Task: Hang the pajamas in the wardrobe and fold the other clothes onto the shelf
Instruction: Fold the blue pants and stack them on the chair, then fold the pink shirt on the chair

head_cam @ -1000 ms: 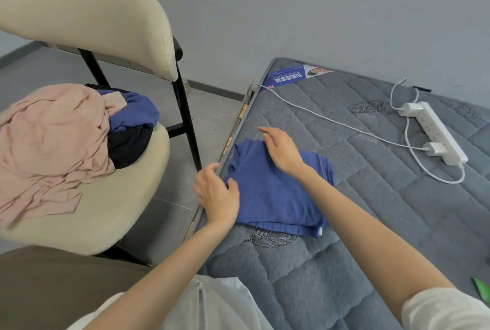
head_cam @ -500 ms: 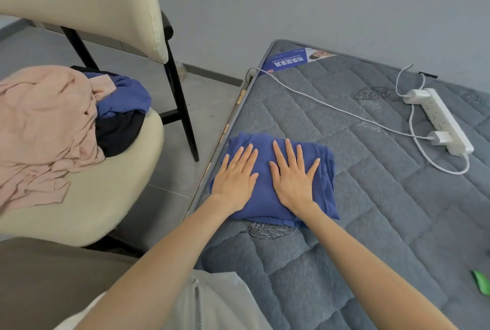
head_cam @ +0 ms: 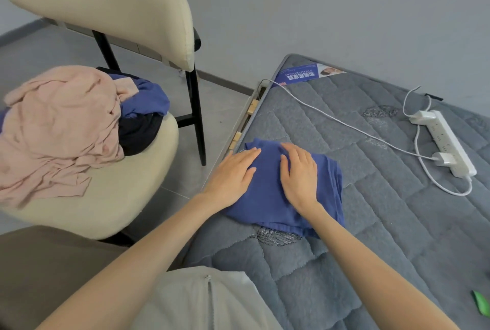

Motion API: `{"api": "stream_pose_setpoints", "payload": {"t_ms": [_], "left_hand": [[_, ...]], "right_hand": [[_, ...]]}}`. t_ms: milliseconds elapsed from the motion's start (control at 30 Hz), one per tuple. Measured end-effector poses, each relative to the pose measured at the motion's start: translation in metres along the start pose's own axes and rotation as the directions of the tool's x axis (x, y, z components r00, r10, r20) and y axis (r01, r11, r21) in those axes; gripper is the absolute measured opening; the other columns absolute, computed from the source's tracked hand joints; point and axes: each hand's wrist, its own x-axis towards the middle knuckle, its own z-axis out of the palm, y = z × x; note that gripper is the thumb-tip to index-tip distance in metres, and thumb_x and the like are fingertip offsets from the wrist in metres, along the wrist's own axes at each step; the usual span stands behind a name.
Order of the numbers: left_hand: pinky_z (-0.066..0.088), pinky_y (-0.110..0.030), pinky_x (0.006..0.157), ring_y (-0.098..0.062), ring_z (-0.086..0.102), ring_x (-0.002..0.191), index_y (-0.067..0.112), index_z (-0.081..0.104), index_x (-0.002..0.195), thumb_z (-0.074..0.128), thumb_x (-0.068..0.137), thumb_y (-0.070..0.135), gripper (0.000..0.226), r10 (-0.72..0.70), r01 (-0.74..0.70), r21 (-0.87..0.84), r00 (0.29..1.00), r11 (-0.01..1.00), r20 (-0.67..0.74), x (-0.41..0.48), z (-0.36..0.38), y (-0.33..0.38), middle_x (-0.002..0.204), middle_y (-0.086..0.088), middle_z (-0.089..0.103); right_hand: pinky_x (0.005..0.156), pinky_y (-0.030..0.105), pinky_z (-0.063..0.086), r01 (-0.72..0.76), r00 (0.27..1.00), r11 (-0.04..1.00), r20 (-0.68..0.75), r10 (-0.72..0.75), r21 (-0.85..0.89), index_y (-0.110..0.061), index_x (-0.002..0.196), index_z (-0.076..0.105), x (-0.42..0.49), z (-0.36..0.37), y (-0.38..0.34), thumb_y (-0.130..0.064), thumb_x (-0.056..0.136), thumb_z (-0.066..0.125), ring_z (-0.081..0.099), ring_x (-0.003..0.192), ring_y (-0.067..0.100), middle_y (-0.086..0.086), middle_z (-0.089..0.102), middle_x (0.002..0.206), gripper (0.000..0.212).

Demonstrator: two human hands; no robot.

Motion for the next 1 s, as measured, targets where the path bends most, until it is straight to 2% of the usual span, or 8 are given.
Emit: {"api": "stream_pose_setpoints", "payload": {"t_ms": [200,300,467,567,700,800,867,1000], "left_hand": [[0.034,-0.033,0.105,-0.019,0.046,0.127,0.018,0.043,0.14,0.045,0.098,0.018,0.042,-0.064,0.06,-0.023,0.976,0.998,-0.209,-0.023,-0.072,-0.033,0.14,-0.001,0.049],[0.034,-0.026,0.102,-0.016,0.046,0.126,0.019,0.043,0.14,0.047,0.097,0.017,0.043,-0.162,0.154,-0.05,0.946,0.987,-0.282,-0.048,-0.108,-0.061,0.138,0.0,0.05],[0.036,-0.029,0.099,-0.023,0.05,0.121,0.011,0.051,0.134,0.049,0.093,0.008,0.041,-0.325,0.321,-0.08,0.852,0.944,-0.411,-0.092,-0.159,-0.112,0.133,-0.006,0.054],[0.036,-0.027,0.096,-0.022,0.049,0.121,0.014,0.049,0.135,0.048,0.094,0.009,0.041,-0.432,0.418,-0.133,0.79,0.899,-0.435,-0.122,-0.18,-0.144,0.135,-0.005,0.052],[0.037,-0.025,0.085,-0.014,0.052,0.11,0.021,0.044,0.137,0.048,0.094,0.013,0.044,-0.562,0.521,-0.229,0.681,0.822,-0.469,-0.153,-0.199,-0.183,0.133,0.0,0.054],[0.038,-0.026,0.086,-0.011,0.049,0.109,0.023,0.037,0.141,0.051,0.092,0.012,0.052,-0.657,0.565,-0.34,0.599,0.752,-0.458,-0.168,-0.213,-0.21,0.13,0.001,0.055],[0.038,-0.026,0.087,-0.014,0.049,0.114,0.022,0.035,0.143,0.05,0.092,0.011,0.054,-0.681,0.594,-0.341,0.58,0.729,-0.446,-0.174,-0.22,-0.224,0.13,0.002,0.054],[0.037,-0.026,0.09,-0.016,0.049,0.116,0.02,0.036,0.143,0.049,0.092,0.008,0.054,-0.707,0.619,-0.346,0.577,0.706,-0.409,-0.179,-0.226,-0.246,0.132,0.0,0.052]], "right_hand": [[0.091,0.031,0.036,0.169,0.986,0.974,-0.024,-0.167,0.152,-0.017,0.126,0.057,0.024,-0.002,-0.073,-0.016,0.099,0.046,0.052,0.109,0.021,0.001,0.063,0.119,0.03],[0.092,0.037,0.041,0.236,0.971,0.956,0.003,-0.24,0.177,-0.016,0.125,0.057,0.032,0.008,-0.112,-0.016,0.098,0.046,0.054,0.108,0.021,0.002,0.064,0.115,0.029],[0.09,0.04,0.043,0.341,0.93,0.919,0.07,-0.36,0.197,-0.015,0.124,0.058,0.04,0.035,-0.172,-0.016,0.098,0.047,0.056,0.108,0.021,0.002,0.064,0.118,0.029],[0.092,0.039,0.042,0.373,0.897,0.9,0.161,-0.412,0.225,-0.018,0.126,0.057,0.044,0.058,-0.208,-0.016,0.097,0.047,0.054,0.111,0.022,0.001,0.063,0.122,0.031],[0.088,0.036,0.042,0.457,0.822,0.863,0.269,-0.503,0.217,-0.015,0.129,0.056,0.054,0.093,-0.255,-0.015,0.095,0.05,0.054,0.113,0.025,0.004,0.061,0.125,0.035],[0.089,0.036,0.044,0.511,0.743,0.836,0.386,-0.546,0.199,-0.015,0.133,0.052,0.064,0.126,-0.285,-0.016,0.094,0.05,0.051,0.116,0.024,0.004,0.054,0.132,0.039],[0.091,0.041,0.045,0.497,0.699,0.845,0.486,-0.525,0.199,-0.019,0.135,0.049,0.072,0.149,-0.3,-0.015,0.093,0.049,0.046,0.122,0.026,0.005,0.044,0.14,0.042],[0.092,0.039,0.044,0.523,0.6,0.848,0.668,-0.44,0.089,-0.027,0.139,0.043,0.086,0.19,-0.318,-0.007,0.086,0.052,0.038,0.126,0.03,0.006,0.029,0.149,0.057]]}}
